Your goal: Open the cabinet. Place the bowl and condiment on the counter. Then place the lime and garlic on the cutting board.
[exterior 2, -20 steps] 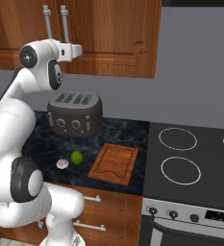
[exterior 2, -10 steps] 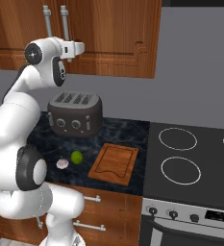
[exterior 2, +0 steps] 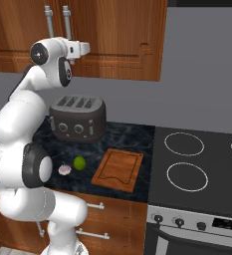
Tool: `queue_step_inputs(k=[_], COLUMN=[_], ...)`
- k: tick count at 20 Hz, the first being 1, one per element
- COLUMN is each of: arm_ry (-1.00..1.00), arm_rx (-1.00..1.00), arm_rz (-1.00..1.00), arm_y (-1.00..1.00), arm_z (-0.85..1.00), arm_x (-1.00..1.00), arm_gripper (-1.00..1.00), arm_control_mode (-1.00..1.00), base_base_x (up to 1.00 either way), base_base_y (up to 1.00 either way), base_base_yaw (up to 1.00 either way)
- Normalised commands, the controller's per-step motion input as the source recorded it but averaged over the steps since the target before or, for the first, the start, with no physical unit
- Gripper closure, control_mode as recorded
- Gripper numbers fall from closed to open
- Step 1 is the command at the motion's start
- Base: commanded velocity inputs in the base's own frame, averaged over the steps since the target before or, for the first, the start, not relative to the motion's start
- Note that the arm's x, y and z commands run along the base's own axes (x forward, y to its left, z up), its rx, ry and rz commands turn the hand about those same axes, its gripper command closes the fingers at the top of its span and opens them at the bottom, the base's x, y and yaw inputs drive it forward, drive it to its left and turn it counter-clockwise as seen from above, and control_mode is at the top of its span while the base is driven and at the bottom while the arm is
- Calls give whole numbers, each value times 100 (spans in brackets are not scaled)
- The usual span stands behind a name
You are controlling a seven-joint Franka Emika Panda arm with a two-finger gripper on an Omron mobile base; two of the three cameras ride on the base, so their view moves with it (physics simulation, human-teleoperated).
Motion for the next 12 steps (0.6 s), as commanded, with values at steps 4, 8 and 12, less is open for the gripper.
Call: queue_step_inputs(k=[4,8,12], arm_ry=[0,0,0], arm_rx=[0,0,0], arm_rz=[0,0,0], arm_y=[0,4,0], arm_z=[0,0,-1], arm_x=[21,15,3], arm_gripper=[100,100,100], arm_control_mode=[-100,-100,-100], base_base_x=[0,0,0], base_base_y=[0,0,0], base_base_yaw=[0,0,0])
